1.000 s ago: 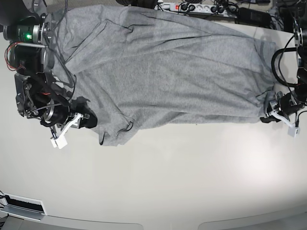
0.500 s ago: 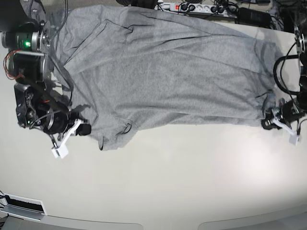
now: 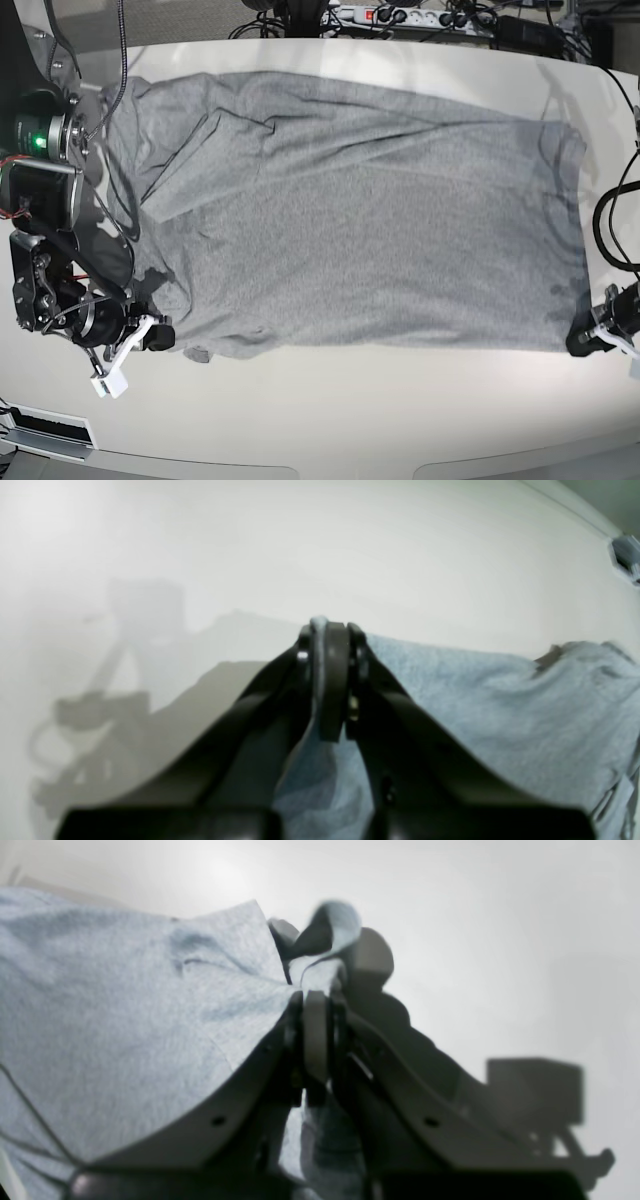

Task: Layout the t-shirt on the table in an organized manner, then fold the t-shirt properly
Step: 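Move the right gripper along the shirt side toward the hem and grasp it, then fold the shirt lengthwise, pulling the hem side with both grippers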

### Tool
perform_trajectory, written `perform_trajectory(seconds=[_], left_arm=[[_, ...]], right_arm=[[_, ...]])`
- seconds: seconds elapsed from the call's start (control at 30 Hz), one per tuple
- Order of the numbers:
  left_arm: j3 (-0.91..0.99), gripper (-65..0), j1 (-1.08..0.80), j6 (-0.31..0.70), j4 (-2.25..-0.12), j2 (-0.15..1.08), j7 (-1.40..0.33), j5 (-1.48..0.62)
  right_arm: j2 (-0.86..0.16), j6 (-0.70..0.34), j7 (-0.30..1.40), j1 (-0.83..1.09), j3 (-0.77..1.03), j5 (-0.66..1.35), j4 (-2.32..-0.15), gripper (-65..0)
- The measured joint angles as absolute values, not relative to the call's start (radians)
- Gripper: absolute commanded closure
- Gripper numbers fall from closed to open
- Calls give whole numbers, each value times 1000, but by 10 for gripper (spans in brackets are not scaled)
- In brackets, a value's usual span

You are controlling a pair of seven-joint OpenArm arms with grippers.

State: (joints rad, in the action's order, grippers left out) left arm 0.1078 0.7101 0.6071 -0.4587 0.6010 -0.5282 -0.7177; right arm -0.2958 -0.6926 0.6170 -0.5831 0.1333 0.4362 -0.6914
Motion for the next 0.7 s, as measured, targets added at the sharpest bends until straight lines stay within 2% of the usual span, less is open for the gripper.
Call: perform_trajectory(seconds=[0.17,0.3,0.4,0.7], left_arm=[[108,0,747,607,-458,602,-551,-716],[108,0,744,609,-458,596,-634,-717],[108,0,721,675,-458,592,-702,-784],[108,0,625,682,-458,611,-734,-796]], right_arm=[[-319,-693,638,-636,133,441,-691,0],[-323,-692,769,-643,133,546,-691,0],[-322,-692,862,-623,133,620,-691,0],[-330,-692,941,-553,133,619,-709,0]])
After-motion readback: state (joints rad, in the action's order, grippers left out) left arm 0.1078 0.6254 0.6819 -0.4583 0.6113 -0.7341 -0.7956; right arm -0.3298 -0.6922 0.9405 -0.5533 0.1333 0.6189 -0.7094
